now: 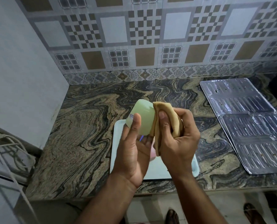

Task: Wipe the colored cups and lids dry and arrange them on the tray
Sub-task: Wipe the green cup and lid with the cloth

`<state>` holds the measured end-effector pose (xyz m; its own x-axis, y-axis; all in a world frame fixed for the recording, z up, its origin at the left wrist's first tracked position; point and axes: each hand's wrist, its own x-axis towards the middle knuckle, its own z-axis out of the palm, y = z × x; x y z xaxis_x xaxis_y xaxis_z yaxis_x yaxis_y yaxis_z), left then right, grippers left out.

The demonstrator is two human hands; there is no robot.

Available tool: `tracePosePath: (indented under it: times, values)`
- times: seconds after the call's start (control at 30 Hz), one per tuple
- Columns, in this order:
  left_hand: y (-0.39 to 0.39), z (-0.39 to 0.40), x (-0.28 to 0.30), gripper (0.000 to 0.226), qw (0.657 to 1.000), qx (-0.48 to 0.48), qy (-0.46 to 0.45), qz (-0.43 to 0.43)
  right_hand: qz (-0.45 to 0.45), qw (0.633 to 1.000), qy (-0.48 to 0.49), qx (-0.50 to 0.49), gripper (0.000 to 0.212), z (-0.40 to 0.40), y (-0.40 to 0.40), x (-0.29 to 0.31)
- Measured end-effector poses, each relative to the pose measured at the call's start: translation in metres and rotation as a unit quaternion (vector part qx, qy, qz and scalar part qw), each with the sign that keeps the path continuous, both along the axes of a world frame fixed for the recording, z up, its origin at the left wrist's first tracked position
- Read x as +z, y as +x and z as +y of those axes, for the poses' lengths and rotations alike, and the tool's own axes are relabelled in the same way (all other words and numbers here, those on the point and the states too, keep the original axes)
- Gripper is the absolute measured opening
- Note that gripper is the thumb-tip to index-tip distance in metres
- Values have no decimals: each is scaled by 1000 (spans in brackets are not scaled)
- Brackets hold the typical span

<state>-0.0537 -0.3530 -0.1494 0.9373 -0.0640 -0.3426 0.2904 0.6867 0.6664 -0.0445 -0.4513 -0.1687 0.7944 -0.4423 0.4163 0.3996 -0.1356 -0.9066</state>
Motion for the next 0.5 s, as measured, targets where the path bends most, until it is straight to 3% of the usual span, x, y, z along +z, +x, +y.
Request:
tracePosePath:
  times: [0.1, 0.2, 0.37, 0.5]
  values:
    - [4, 6, -14, 61, 987, 61, 129, -80, -20, 999, -36, -9, 9, -7, 4, 2]
    - [5, 21, -25, 60, 941, 89, 261, -196, 9, 999, -32, 34, 9, -15, 11, 9]
    - [7, 40, -20, 65, 824, 76, 454, -331, 96, 988, 37, 114, 8, -28, 26, 10]
    - [8, 52, -9, 67, 708, 62, 578, -402, 143, 976, 54, 158, 7, -27, 41, 3]
